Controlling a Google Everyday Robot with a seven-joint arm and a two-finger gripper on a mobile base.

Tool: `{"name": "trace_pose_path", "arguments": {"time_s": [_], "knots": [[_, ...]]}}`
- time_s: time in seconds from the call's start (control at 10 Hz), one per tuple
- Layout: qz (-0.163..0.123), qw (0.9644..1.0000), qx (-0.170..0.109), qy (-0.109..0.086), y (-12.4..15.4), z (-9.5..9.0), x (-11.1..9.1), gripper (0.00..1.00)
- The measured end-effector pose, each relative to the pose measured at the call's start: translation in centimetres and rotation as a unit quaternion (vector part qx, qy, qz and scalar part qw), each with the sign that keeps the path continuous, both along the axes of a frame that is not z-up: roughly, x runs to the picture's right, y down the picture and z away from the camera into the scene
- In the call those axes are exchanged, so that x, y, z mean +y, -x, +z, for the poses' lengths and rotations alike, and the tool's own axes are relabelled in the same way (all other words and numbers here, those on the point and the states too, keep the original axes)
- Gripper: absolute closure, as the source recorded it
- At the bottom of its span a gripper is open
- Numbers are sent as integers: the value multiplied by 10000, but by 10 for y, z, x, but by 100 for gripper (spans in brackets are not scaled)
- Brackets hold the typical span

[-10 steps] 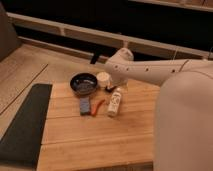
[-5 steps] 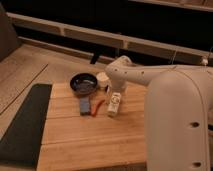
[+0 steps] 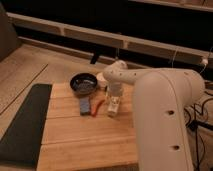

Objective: Place the bottle in the ceramic bowl

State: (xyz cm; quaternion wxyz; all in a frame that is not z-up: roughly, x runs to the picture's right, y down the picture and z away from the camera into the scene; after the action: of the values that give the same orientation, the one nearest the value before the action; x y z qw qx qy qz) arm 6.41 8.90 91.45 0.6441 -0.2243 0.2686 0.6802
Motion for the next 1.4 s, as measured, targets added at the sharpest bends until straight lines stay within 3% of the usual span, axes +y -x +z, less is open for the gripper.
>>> {"name": "trace_pose_path", "arguments": {"time_s": [0.4, 0.6, 0.8, 0.9, 1.1, 1.2, 1.4], "knots": [[14, 9999, 124, 101, -12, 8, -4, 91], [-201, 9985, 488, -166, -32, -8, -36, 99], [-313, 9936, 838, -695, -47, -41, -86, 99], [-368, 9914, 860, -918, -44, -54, -107, 99], [-579, 9876, 712, -1276, -21, -70, -142, 99], [-853, 9842, 467, -1482, 7, -78, -163, 99], [-1262, 9782, -26, -1647, 56, -80, -180, 99]]}}
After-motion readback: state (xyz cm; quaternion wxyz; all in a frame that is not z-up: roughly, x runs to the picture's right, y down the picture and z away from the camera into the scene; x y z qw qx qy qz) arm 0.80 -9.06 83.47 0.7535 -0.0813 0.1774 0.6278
